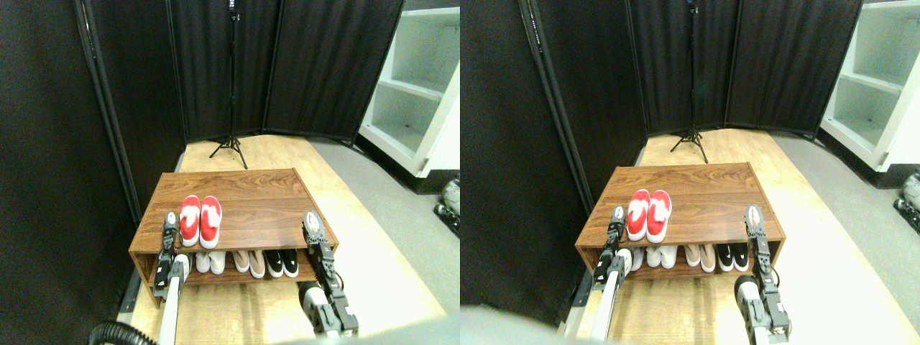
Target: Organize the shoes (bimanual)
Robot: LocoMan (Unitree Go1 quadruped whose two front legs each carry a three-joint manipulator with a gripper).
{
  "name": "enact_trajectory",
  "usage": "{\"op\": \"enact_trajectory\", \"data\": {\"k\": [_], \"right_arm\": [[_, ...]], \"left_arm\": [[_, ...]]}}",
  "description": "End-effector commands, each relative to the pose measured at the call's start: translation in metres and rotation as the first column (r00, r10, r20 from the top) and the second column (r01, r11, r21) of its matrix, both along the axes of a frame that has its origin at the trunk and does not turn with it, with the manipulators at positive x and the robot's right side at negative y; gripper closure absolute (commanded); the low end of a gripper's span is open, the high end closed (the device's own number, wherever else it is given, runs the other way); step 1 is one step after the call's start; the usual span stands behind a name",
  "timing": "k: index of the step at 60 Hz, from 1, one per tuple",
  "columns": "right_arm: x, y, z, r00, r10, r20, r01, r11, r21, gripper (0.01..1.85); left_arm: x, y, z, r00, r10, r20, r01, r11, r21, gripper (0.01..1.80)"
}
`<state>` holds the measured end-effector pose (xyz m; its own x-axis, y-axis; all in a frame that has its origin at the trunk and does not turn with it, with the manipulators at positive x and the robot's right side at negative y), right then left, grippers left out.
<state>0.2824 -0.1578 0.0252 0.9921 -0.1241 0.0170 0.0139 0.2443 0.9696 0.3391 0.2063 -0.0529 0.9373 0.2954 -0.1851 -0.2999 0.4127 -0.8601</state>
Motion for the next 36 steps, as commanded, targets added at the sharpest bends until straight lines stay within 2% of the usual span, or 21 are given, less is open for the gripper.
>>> {"op": "enact_trajectory", "data": {"k": [1, 4, 6, 15, 26, 36], "right_arm": [[-0.0008, 0.0019, 0.0122, 0.997, -0.004, 0.076, 0.005, 1.000, -0.013, 1.85], [-0.0015, 0.0014, 0.0123, 0.997, -0.011, 0.076, 0.012, 1.000, -0.015, 1.85], [-0.0020, 0.0014, 0.0126, 0.997, -0.017, 0.075, 0.018, 1.000, -0.016, 1.85], [-0.0036, 0.0009, 0.0126, 0.997, -0.018, 0.077, 0.019, 1.000, -0.012, 1.85], [-0.0053, 0.0009, 0.0123, 0.998, -0.042, 0.052, 0.041, 0.999, 0.021, 1.85], [-0.0047, 0.0016, 0.0122, 0.998, -0.033, 0.062, 0.033, 0.999, 0.001, 1.85]], "left_arm": [[0.0033, -0.0077, 0.0063, 1.000, -0.011, 0.022, 0.011, 1.000, 0.006, 1.80], [0.0051, -0.0086, 0.0054, 0.999, -0.019, 0.026, 0.020, 0.999, -0.028, 1.80], [0.0075, -0.0075, 0.0029, 0.998, -0.048, 0.031, 0.048, 0.999, -0.017, 1.80], [0.0085, -0.0140, 0.0069, 0.998, -0.046, 0.050, 0.048, 0.997, -0.054, 1.80], [0.0085, -0.0167, 0.0081, 0.996, -0.070, 0.052, 0.072, 0.996, -0.054, 1.80], [0.0073, -0.0164, 0.0081, 0.997, -0.044, 0.058, 0.048, 0.997, -0.055, 1.80]]}}
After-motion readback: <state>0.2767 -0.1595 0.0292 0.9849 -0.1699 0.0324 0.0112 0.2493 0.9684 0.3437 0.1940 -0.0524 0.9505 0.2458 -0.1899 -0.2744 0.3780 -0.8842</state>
